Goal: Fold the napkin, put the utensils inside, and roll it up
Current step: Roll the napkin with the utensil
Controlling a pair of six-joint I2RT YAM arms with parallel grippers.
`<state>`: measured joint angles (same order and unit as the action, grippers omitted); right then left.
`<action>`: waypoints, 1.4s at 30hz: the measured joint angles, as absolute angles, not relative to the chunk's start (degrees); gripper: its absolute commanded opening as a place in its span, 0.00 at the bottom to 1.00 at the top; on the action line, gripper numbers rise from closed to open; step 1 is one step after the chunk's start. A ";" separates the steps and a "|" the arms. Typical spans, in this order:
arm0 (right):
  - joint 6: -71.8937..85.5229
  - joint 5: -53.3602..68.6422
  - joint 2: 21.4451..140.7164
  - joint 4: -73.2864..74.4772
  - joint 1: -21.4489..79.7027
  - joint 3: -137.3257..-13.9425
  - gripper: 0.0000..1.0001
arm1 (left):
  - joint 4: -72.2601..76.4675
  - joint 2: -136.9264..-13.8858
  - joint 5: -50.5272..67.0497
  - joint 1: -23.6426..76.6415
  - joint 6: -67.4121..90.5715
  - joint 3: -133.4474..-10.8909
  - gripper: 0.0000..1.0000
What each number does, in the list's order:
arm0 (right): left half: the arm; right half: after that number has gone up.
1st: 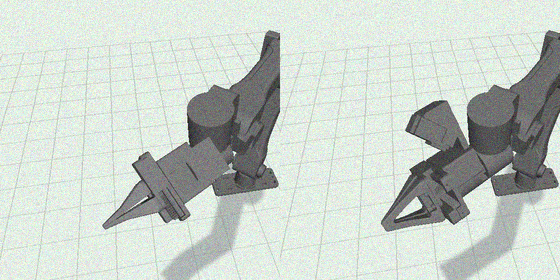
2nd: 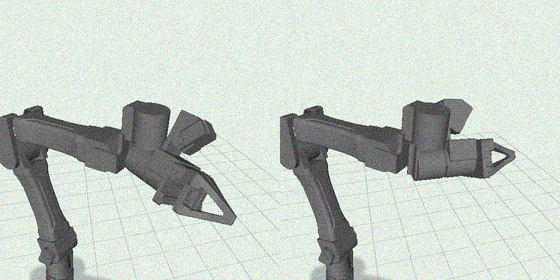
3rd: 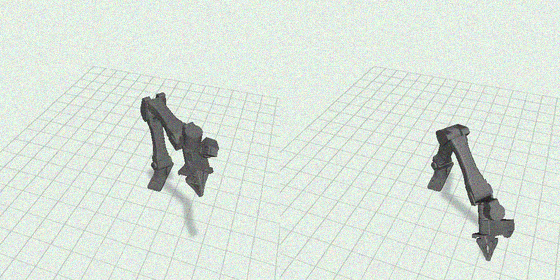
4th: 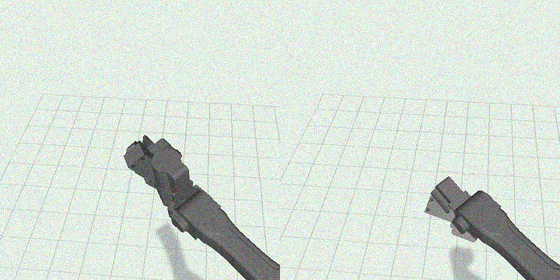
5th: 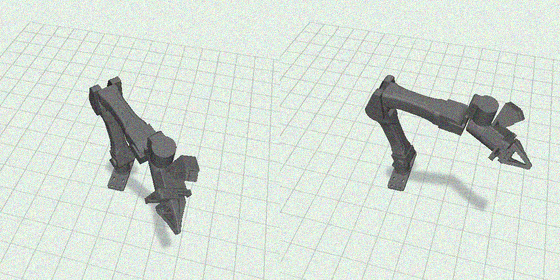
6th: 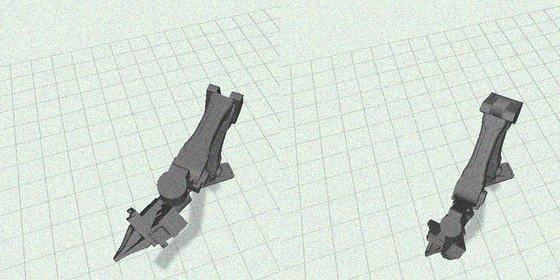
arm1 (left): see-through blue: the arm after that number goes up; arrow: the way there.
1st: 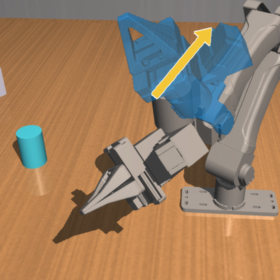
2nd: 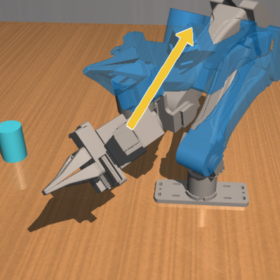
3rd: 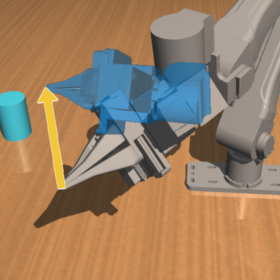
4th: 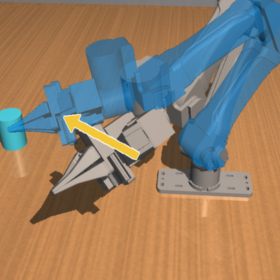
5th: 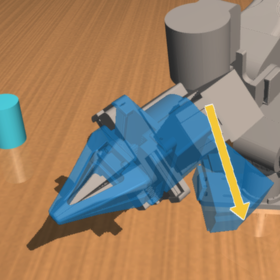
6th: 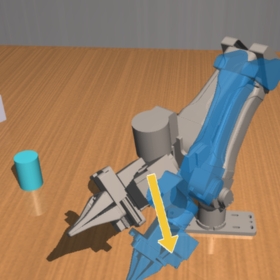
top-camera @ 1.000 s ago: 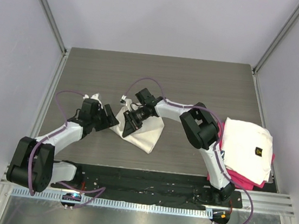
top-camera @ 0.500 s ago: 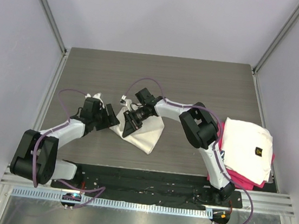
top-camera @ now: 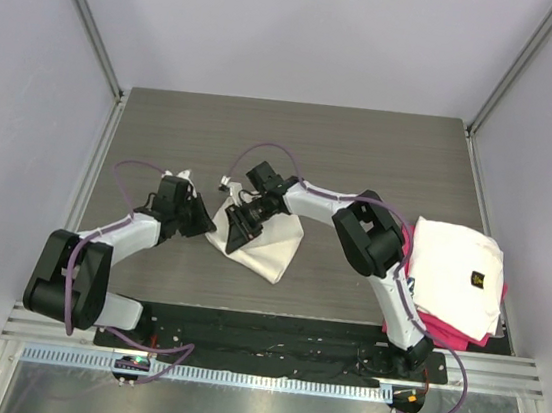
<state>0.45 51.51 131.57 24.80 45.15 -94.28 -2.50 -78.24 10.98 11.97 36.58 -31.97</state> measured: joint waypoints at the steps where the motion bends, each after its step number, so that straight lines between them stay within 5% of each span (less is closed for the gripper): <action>1: 0.45 49.98 130.96 25.19 45.50 -94.19 0.36 | -3.22 -78.37 10.96 11.97 36.49 -32.32 0.11; 10: -0.89 30.41 119.66 23.77 49.84 -87.53 0.63 | -9.08 -80.27 10.98 11.97 35.68 -35.70 0.10; 17: -6.20 13.21 106.30 11.46 57.10 -73.82 0.66 | -12.03 -81.65 11.29 11.97 35.66 -37.65 0.10; 28: -12.58 0.32 105.32 3.07 62.63 -66.52 0.66 | -14.06 -82.15 11.81 11.97 35.57 -38.57 0.10; 36: -14.85 -1.63 109.51 2.13 62.92 -66.54 0.62 | -14.79 -82.48 12.03 11.94 35.55 -39.09 0.10; 42: -14.92 -1.65 110.93 3.57 62.89 -67.92 0.31 | -14.92 -82.48 12.08 11.94 35.53 -39.09 0.25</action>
